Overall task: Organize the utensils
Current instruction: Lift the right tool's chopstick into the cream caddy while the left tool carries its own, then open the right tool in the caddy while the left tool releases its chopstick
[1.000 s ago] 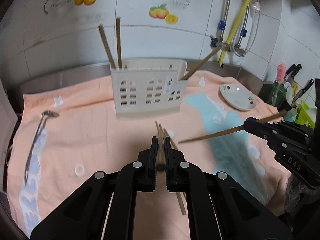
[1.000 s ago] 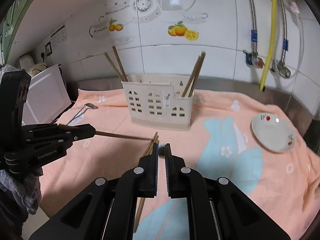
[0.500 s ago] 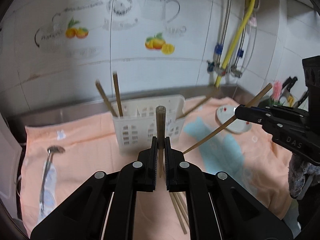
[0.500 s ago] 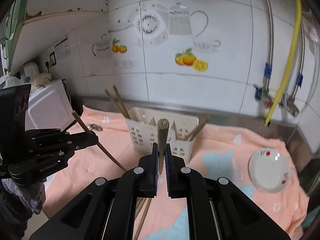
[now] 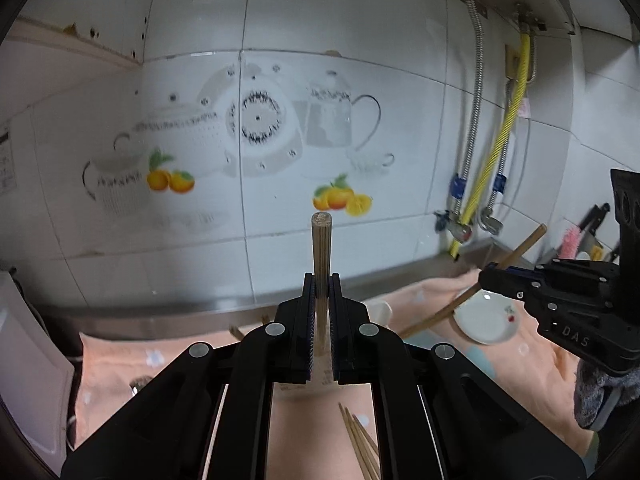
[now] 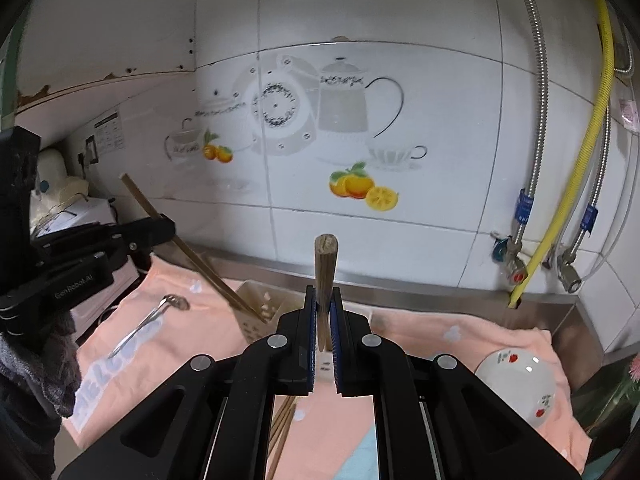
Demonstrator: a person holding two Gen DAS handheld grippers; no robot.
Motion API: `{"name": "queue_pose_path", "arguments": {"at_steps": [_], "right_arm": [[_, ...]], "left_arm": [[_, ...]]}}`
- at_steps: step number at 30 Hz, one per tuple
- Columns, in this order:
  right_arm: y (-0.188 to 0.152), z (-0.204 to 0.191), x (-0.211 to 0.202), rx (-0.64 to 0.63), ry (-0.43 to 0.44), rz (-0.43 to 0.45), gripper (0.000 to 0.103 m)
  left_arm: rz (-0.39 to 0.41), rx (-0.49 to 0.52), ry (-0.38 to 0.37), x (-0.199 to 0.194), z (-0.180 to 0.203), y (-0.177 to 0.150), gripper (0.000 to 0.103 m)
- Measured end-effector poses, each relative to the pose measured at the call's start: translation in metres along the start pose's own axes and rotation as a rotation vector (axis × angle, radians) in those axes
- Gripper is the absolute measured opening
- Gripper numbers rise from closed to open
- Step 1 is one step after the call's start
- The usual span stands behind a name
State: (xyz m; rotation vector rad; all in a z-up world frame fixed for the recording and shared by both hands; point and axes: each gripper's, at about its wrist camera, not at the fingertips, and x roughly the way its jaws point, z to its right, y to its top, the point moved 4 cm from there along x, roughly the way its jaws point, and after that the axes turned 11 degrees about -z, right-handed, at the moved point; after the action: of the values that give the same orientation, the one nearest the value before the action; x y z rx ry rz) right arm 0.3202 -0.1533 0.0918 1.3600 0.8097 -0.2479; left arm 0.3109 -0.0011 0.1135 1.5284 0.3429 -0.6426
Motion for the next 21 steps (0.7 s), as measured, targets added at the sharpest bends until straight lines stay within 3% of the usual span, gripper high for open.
{"name": "queue_pose_path", "arguments": {"at_steps": [6, 21], "right_arm": [[0.010, 0.005, 0.015, 0.017, -0.003, 0.000, 0.007], [-0.008, 0.012, 0.075, 0.028, -0.024, -0.109, 0.007]], "left_arm": [[0.025, 0.013, 0.056, 0.011, -0.004, 0.008, 0.005], [-0.103, -0.038, 0.039, 0.070, -0.025, -0.020, 0.005]]}}
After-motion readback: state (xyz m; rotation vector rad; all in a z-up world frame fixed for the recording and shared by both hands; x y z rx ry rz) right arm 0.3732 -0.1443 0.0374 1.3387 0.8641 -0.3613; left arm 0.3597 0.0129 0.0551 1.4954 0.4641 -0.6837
